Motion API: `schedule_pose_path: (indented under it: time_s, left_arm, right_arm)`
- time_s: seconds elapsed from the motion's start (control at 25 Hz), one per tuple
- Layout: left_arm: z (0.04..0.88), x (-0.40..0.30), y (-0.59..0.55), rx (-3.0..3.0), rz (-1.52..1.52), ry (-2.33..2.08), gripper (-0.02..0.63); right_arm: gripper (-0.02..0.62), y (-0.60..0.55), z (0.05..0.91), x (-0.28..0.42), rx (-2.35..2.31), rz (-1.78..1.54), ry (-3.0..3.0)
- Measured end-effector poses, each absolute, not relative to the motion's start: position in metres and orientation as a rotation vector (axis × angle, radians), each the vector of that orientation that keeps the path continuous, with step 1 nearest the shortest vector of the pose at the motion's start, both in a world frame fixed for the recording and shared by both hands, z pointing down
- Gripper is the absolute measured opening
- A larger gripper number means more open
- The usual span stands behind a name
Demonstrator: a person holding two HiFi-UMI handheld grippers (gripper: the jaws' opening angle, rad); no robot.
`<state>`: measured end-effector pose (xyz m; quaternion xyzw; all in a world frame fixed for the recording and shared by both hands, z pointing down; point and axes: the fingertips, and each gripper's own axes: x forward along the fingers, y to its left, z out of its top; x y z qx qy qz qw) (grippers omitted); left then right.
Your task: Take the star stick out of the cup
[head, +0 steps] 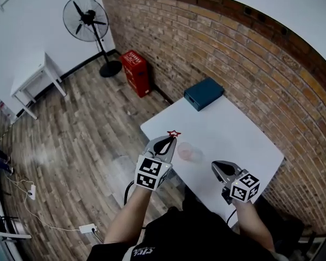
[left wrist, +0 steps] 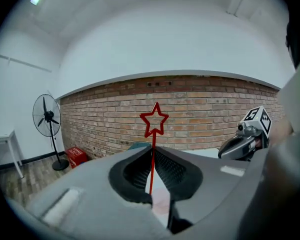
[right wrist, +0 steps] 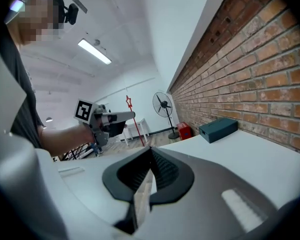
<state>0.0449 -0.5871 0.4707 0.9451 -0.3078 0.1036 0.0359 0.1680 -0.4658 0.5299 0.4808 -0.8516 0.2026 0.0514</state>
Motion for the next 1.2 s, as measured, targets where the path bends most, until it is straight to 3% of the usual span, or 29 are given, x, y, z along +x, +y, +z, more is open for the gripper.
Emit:
schedule_pose_path:
  time_s: [0.64,0.88,1.2]
  left_arm:
    - [0.469,-0.091,-0.543,2.656,0.210,-1.276,0.020]
    - [0.474,-0.100,-0.539,2.595,0.193,-1.327,0.018]
    - [0.470,-0.090,-0.535,2.582,0.200,-1.361,0.018]
  right_arm:
    - [0.000,-0.475,0.498,0.110,1.308,0.411,-2.705]
    - [-0.002,-0.477,0.464,0.106,1.325,0.210,-2.770]
    - [-0.002,-0.477,0.453,0.125,1.352,0.183,-2.780]
